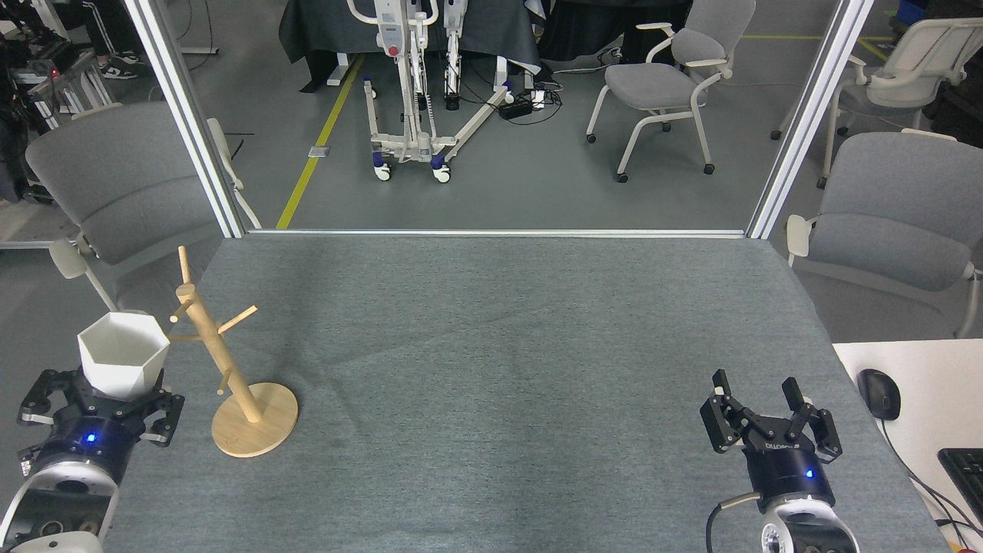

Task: Hang cup on storage rack
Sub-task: 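Carry the cup with the left gripper to the wooden stand's peg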

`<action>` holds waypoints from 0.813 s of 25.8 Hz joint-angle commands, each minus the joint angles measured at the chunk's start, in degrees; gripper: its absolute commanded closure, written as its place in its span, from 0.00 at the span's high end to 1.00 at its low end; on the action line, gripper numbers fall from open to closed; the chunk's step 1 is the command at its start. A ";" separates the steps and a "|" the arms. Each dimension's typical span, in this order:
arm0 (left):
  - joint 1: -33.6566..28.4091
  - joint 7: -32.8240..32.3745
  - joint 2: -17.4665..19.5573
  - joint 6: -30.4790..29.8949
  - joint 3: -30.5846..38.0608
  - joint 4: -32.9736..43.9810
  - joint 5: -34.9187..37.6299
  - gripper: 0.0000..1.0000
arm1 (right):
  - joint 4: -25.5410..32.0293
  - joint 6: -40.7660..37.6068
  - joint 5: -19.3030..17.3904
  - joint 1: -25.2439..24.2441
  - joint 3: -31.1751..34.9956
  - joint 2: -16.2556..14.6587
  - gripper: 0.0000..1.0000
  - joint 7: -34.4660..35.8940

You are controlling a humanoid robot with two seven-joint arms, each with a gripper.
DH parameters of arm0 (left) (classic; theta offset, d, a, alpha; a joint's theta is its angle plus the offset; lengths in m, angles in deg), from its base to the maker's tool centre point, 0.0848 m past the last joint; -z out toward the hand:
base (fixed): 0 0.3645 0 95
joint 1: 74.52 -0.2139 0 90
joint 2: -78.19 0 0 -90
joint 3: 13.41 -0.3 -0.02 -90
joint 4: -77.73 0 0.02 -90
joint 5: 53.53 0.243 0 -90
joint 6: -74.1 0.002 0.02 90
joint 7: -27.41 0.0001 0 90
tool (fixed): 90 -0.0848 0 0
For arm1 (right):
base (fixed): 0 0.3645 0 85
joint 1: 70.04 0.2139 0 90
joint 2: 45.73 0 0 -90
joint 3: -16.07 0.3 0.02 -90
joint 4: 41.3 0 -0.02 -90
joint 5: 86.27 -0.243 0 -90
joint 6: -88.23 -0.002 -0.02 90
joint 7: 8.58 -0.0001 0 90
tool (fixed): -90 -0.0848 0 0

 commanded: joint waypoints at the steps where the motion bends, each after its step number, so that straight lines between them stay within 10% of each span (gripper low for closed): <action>1: 0.10 0.03 -0.24 0.19 -0.92 -0.10 0.59 0.00 | -0.08 0.08 0.00 0.61 0.07 0.14 0.99 0.05; 16: -0.34 -0.14 -2.44 1.24 -4.88 -2.03 4.81 0.00 | -1.49 0.08 0.00 0.87 0.42 -0.12 0.99 0.05; 21: -0.08 -0.84 -3.41 1.42 -5.05 -4.41 4.72 0.52 | -1.66 0.17 0.00 0.87 0.33 -0.47 0.99 0.05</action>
